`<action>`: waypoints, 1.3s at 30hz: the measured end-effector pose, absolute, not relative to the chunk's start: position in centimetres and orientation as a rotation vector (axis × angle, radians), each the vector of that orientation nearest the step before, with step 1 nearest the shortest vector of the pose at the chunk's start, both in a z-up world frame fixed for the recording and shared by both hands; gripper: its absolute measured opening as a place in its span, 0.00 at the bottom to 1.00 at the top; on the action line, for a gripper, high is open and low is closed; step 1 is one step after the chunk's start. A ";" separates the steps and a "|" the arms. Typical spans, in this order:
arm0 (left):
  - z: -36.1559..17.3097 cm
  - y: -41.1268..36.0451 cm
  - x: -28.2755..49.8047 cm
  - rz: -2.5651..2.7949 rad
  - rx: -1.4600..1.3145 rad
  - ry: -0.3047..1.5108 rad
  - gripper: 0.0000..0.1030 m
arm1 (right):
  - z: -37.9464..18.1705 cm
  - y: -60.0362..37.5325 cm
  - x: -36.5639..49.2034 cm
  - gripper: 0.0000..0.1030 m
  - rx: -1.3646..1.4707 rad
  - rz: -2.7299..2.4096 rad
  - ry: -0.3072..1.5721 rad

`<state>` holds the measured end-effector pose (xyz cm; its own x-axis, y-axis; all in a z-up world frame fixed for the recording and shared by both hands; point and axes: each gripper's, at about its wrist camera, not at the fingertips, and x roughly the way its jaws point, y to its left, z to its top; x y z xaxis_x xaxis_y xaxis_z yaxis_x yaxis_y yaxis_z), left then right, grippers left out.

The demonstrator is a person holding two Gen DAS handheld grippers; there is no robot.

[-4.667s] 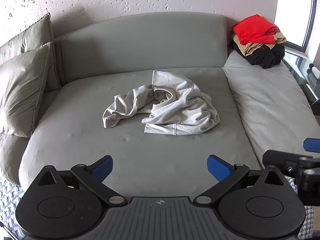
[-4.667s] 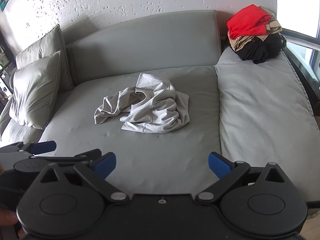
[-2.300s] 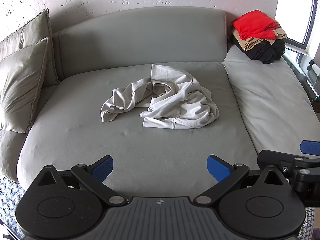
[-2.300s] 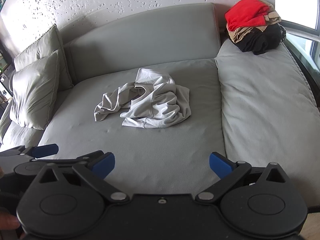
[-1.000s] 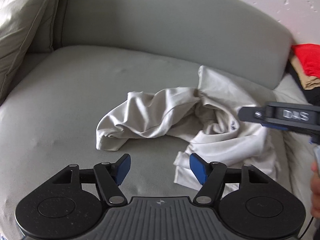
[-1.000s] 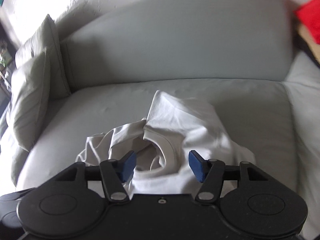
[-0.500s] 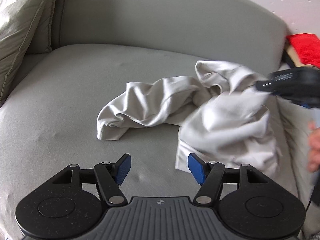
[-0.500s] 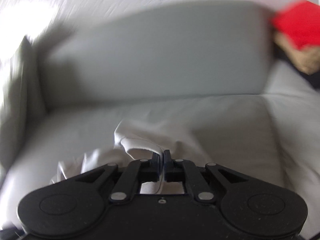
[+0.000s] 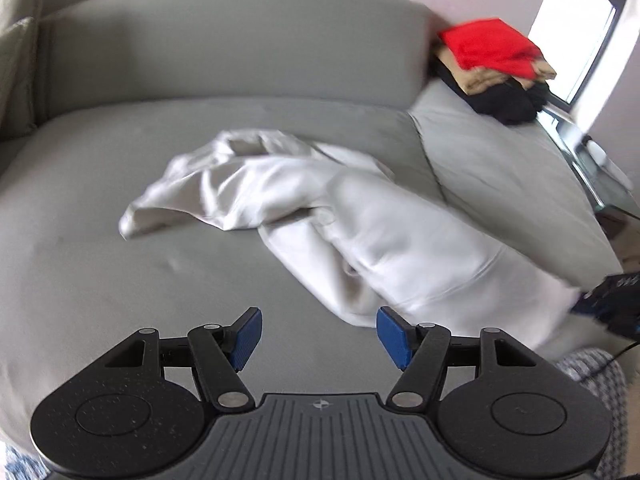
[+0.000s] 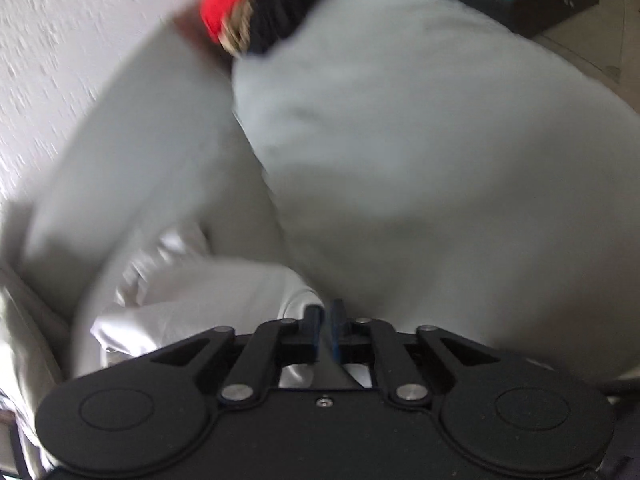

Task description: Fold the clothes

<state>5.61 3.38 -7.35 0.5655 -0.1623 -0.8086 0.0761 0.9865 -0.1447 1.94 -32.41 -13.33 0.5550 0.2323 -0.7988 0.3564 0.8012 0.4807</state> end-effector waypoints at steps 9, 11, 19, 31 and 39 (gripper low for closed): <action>-3.1 3.5 2.1 -0.186 -0.024 0.932 0.60 | -9.2 -25.6 1.4 0.47 0.399 0.226 0.885; -2.4 3.8 1.9 -0.173 0.012 0.899 0.64 | -9.3 -23.5 2.3 0.48 0.353 0.314 0.886; -5.9 5.1 4.3 -0.051 0.018 0.932 0.62 | -10.0 -15.2 5.7 0.75 0.102 0.480 0.837; -7.6 5.8 6.8 -0.071 -0.024 0.917 0.62 | -12.2 -12.3 13.0 0.06 -0.100 0.416 0.822; -7.7 4.1 7.7 -0.164 -0.032 0.888 0.55 | -8.7 -31.5 18.2 0.06 0.477 -0.040 0.669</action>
